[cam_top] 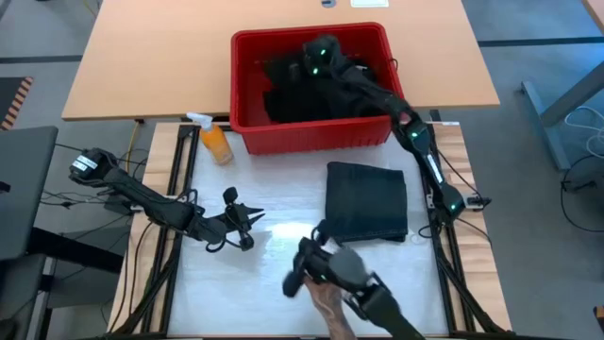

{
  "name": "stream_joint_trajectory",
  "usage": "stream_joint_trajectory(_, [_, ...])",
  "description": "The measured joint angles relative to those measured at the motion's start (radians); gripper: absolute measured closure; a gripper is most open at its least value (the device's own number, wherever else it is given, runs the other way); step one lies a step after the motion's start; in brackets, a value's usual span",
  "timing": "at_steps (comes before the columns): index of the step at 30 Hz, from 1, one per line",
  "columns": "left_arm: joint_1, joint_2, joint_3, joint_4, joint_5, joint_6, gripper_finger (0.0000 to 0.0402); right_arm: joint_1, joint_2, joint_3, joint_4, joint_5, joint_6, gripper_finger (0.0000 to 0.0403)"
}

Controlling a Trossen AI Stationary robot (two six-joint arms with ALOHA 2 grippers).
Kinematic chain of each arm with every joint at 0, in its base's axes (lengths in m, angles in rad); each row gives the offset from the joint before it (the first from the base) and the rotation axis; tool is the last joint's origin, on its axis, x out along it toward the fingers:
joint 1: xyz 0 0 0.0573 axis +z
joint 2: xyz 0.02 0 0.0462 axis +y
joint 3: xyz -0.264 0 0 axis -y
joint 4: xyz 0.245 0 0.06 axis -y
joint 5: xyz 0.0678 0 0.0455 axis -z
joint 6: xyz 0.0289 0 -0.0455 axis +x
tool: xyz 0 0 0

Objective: Fold Laundry from Bin
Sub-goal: Remove the black shirt from the red bin

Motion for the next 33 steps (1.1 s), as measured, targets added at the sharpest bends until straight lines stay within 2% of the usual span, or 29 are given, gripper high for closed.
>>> stream_joint_trajectory(6, [0.000,0.000,0.000,0.003,-0.003,0.028,0.0356,0.030,-0.314,0.005,-0.034,-0.139,-0.014,0.0371])
stream_joint_trajectory(12, [0.002,0.000,0.006,0.028,-0.005,0.050,0.0356,0.116,-0.519,0.006,-0.140,-0.258,-0.065,0.0371])
stream_joint_trajectory(23, [0.003,0.000,0.009,0.098,-0.027,0.052,0.0356,0.432,-0.816,0.007,-0.263,-0.361,-0.206,0.0365])
stream_joint_trajectory(27, [0.003,0.000,0.009,0.098,-0.028,0.040,0.0356,0.577,-0.877,0.004,-0.418,-0.361,-0.334,0.0368])
stream_joint_trajectory(33, [0.000,0.000,0.009,0.095,-0.011,-0.008,0.0356,0.771,-0.946,0.002,-0.782,-0.353,-0.452,0.0365])
